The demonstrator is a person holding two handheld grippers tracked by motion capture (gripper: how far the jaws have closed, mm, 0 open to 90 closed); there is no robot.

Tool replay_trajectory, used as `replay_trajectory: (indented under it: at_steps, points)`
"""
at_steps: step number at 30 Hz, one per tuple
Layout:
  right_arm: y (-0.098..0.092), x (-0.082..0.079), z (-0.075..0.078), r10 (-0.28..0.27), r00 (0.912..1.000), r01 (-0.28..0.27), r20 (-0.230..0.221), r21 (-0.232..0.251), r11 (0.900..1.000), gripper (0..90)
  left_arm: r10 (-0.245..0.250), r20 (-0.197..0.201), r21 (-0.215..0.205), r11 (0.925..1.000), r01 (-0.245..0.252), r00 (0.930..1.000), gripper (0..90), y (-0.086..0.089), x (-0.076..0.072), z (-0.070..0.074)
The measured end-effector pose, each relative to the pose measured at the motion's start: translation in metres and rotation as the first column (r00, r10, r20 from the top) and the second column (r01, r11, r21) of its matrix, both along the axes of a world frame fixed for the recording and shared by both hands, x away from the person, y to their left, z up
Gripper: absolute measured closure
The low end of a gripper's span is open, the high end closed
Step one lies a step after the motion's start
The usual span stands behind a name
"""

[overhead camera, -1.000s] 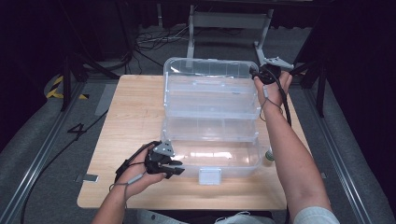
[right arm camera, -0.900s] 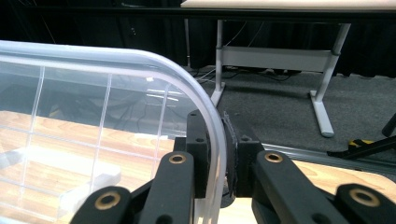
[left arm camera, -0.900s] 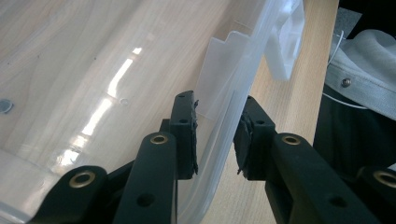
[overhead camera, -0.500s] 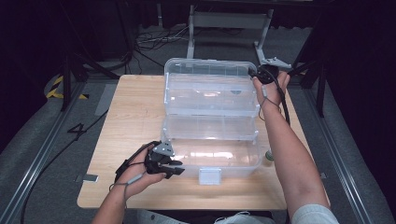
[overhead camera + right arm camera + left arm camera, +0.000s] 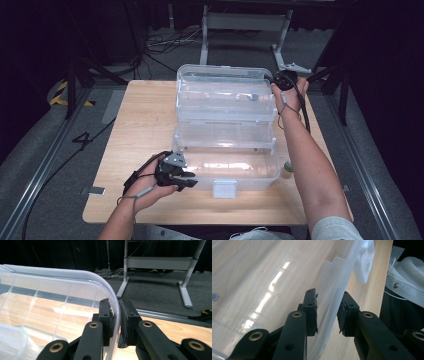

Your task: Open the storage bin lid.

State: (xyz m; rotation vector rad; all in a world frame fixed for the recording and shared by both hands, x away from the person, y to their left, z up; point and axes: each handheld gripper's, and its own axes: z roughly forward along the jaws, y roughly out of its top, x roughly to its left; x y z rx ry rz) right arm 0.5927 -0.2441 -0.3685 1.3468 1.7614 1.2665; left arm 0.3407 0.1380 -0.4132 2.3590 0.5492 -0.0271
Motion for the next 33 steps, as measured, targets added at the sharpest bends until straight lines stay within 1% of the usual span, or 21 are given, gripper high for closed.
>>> replay_trajectory:
  at_steps: [4, 7, 15, 21, 24, 25, 26, 28, 33]
  points:
    - [-0.002, 0.004, -0.005, 0.015, 0.9998, -0.015, -0.015, 0.012, 1.000, 80.6, 0.000, 0.001, 0.000, 1.0000, 0.000, 1.0000, 71.6, 0.000, 0.000, 0.000]
    - [-0.004, 0.006, -0.007, 0.020, 0.9994, -0.020, -0.028, 0.031, 0.999, 80.3, 0.000, 0.002, 0.001, 1.0000, 0.000, 1.0000, 71.6, 0.000, 0.000, 0.000]
    - [-0.005, 0.010, -0.014, 0.028, 0.9984, -0.027, -0.050, 0.033, 0.999, 80.5, 0.002, 0.003, 0.002, 1.0000, -0.002, 1.0000, 71.6, 0.000, 0.000, 0.000]
    - [-0.007, 0.015, -0.022, 0.031, 0.9953, -0.025, -0.092, 0.066, 0.997, 80.8, 0.001, 0.003, 0.002, 1.0000, -0.001, 1.0000, 71.6, 0.000, 0.000, 0.000]
    - [-0.007, 0.016, -0.025, 0.033, 0.9943, -0.027, -0.101, 0.062, 0.998, 82.7, -0.001, 0.001, -0.002, 1.0000, 0.001, 1.0000, 71.7, 0.000, 0.000, 0.000]
    - [-0.009, 0.017, -0.026, 0.034, 0.9934, -0.024, -0.110, 0.094, 0.995, 83.0, 0.000, -0.001, -0.002, 1.0000, 0.000, 1.0000, 71.5, 0.000, 0.000, 0.000]
    - [-0.010, 0.018, -0.027, 0.037, 0.9919, -0.023, -0.122, 0.110, 0.994, 83.0, 0.001, -0.001, -0.002, 1.0000, -0.001, 1.0000, 71.5, 0.000, 0.000, 0.000]
    - [-0.012, 0.019, -0.031, 0.033, 0.9902, -0.016, -0.135, 0.124, 0.992, 83.0, 0.000, 0.001, -0.002, 1.0000, 0.000, 1.0000, 71.4, 0.000, 0.000, 0.000]
    - [-0.010, 0.020, -0.033, 0.030, 0.9895, -0.016, -0.142, 0.105, 0.994, 83.1, 0.002, 0.001, -0.003, 1.0000, -0.002, 1.0000, 71.4, 0.000, 0.000, 0.000]
